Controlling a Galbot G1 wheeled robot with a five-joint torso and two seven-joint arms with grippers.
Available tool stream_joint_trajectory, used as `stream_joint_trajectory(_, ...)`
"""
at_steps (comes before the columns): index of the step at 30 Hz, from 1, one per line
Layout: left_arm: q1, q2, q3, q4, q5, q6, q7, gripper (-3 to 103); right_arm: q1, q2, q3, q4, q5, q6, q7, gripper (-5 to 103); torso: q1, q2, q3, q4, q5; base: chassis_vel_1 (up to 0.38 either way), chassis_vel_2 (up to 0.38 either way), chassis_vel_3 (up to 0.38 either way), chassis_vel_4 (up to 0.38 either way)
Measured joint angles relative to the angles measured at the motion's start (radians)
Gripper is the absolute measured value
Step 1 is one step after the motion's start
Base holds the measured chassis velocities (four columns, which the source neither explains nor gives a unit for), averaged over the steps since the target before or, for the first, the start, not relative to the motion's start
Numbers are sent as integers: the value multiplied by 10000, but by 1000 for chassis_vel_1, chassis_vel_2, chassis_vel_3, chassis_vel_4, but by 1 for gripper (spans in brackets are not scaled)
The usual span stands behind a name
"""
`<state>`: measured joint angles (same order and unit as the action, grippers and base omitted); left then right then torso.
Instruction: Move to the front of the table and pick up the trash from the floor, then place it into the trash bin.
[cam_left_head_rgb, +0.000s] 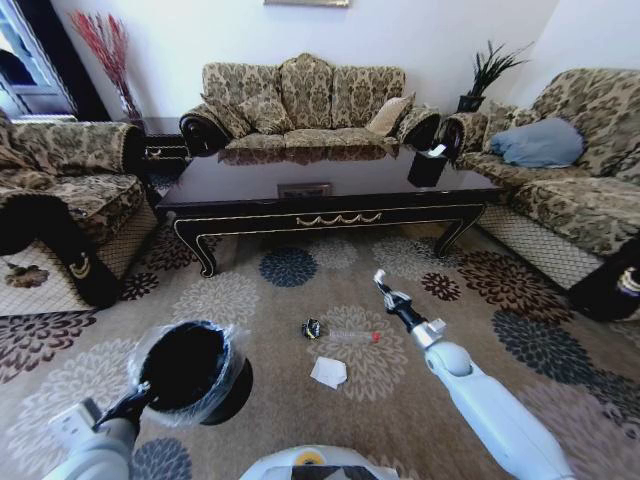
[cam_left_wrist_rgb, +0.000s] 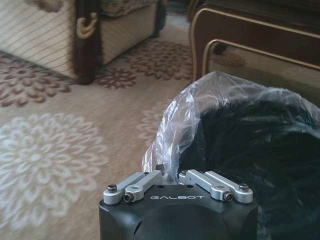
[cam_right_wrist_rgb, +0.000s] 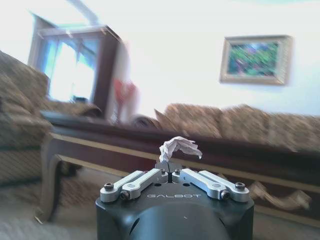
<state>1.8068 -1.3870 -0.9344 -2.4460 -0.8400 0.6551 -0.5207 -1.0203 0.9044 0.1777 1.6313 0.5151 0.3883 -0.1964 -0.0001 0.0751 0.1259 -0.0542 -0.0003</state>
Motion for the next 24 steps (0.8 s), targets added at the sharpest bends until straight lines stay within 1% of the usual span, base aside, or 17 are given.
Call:
stream_joint_trajectory(3, -678, 309, 465, 647, 162, -111, 204, 4, 416, 0, -949, 668, 134, 160, 126, 0, 1, 0, 1, 1, 0, 0, 0, 0, 0)
stream_joint_trajectory(4, -678, 309, 465, 647, 162, -111, 204, 4, 416, 0, -949, 668, 134, 160, 126, 0, 1, 0, 1, 1, 0, 0, 0, 0, 0)
stream_joint_trajectory(8, -1898, 510, 1130, 1428, 170, -64, 311, 4, 1094, 107, -2569, 928, 99, 719, 102, 0, 1, 0, 1, -1, 0, 0, 0, 0, 0)
stream_joint_trajectory(9, -1898, 510, 1130, 1428, 170, -64, 311, 4, 1094, 107, -2569, 928, 99, 719, 102, 0, 1, 0, 1, -1, 0, 0, 0, 0, 0)
stream_joint_trajectory(11, -2561, 490, 1562, 2131, 198, -38, 314, 4, 1640, 197, -3523, 745, -47, 965, 28, 0, 1, 0, 2, -4, 3, 0, 0, 0, 0)
stream_joint_trajectory(13, -3061, 421, 1888, 2760, 229, -31, 291, 4, 2277, 302, -4265, 423, -199, 1145, -4, 0, 1, -1, 2, 0, 0, 0, 0, 0, 0)
stream_joint_trajectory(14, -3061, 421, 1888, 2760, 229, -31, 291, 4, 2277, 302, -4265, 423, -199, 1145, -4, 0, 1, -1, 2, 0, 0, 0, 0, 0, 0)
stream_joint_trajectory(16, -3541, 291, 2200, 3311, 231, -27, 276, 4, 2894, 415, -4914, 106, -310, 1257, -18, 0, 1, -1, 3, 4, 0, 0, 0, 0, 0)
stream_joint_trajectory(17, -3746, 214, 2324, 3506, 231, -26, 262, 4, 3153, 479, -5188, -58, -331, 1293, -17, 0, 1, -1, 2, 2, -4, 0, 0, 0, 0)
stream_joint_trajectory(18, -3746, 214, 2324, 3506, 231, -26, 262, 4, 3153, 479, -5188, -58, -331, 1293, -17, 0, 1, -1, 2, 2, -4, 0, 0, 0, 0)
stream_joint_trajectory(20, -4095, 64, 2547, 3799, 232, -27, 242, 4, 3493, 648, -5616, -395, -421, 1357, -18, 0, 1, -1, 2, -2, 3, 0, 0, 0, 0)
stream_joint_trajectory(24, -4473, -97, 2854, 4073, 282, -35, 238, 4, 3805, 921, -5945, -901, -668, 1467, -23, 0, 1, -1, 1, -1, 2, 0, 0, 0, 0)
